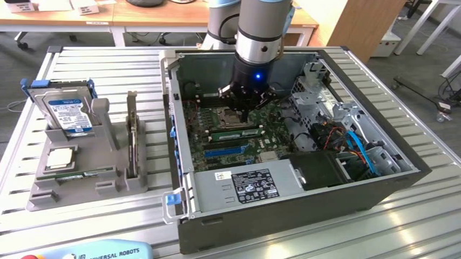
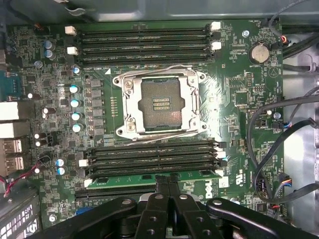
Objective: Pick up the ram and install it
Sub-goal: 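Press down the ram until it locks into place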
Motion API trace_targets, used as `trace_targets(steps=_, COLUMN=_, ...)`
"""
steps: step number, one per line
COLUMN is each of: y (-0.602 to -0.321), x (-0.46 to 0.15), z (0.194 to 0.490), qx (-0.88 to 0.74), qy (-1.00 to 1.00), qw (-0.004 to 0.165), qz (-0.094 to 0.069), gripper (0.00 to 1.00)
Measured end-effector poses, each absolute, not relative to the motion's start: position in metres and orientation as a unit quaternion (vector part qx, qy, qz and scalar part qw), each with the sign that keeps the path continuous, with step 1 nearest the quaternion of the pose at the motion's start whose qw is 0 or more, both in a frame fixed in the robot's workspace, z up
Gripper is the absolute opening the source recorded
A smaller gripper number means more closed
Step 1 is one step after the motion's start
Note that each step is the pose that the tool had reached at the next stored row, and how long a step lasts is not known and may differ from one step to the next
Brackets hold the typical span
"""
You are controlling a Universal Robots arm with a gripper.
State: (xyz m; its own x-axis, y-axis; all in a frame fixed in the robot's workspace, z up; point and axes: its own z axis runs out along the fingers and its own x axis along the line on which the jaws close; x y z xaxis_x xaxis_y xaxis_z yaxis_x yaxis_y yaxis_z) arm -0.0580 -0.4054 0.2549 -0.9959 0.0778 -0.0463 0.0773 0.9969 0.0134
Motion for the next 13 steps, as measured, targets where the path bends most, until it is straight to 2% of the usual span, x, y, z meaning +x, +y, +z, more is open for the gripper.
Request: trace_targets(steps=13, y=-0.4054, x=-0.0539, z=0.2567, qx=0.039, qy=0.999, qw=0.016, qz=0.005, gripper=0.10)
